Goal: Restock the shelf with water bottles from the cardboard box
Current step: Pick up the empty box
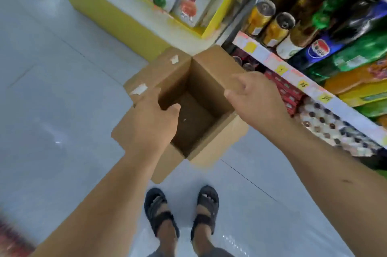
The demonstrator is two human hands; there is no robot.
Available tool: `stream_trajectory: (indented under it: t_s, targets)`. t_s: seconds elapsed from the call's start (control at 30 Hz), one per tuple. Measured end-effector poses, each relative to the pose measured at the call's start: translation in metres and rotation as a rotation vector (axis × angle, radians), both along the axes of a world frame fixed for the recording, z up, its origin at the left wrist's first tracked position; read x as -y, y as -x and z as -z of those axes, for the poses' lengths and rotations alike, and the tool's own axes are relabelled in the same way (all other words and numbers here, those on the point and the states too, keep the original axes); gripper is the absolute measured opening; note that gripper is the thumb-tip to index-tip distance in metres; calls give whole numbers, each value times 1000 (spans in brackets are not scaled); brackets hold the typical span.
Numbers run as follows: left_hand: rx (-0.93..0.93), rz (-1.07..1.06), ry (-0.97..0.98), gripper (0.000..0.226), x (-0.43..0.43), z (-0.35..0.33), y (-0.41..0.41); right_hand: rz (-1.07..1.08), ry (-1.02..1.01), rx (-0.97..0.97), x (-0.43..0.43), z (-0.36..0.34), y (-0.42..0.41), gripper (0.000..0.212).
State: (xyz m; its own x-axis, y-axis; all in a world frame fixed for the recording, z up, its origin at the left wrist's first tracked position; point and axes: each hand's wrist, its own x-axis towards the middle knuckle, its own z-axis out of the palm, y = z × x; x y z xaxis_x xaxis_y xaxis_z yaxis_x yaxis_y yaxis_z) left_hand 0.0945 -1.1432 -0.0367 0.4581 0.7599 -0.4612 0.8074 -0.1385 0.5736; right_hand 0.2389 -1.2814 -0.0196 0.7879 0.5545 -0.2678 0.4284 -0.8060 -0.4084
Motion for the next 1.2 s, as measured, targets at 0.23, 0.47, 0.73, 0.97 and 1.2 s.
stream_trajectory:
  t_s: [0.23,0.47,0.73,0.97,1.2]
  targets:
    - [-177,70,-63,66,-5,159,14,41,136,100,-19,171,-48,55]
    - [-113,93,-222,55,-19,187,7,46,209,465,-34,209,-63,32]
    - [-43,-34,-168,52,-30,146,36,42,58,457,-42,182,-34,22]
    - [-115,-196,-111,52,-56,97,95,-47,167,271,-84,135,13,46]
    - [-31,-223,-129,57,-114,71,115,-44,90,226,-151,96,26,27]
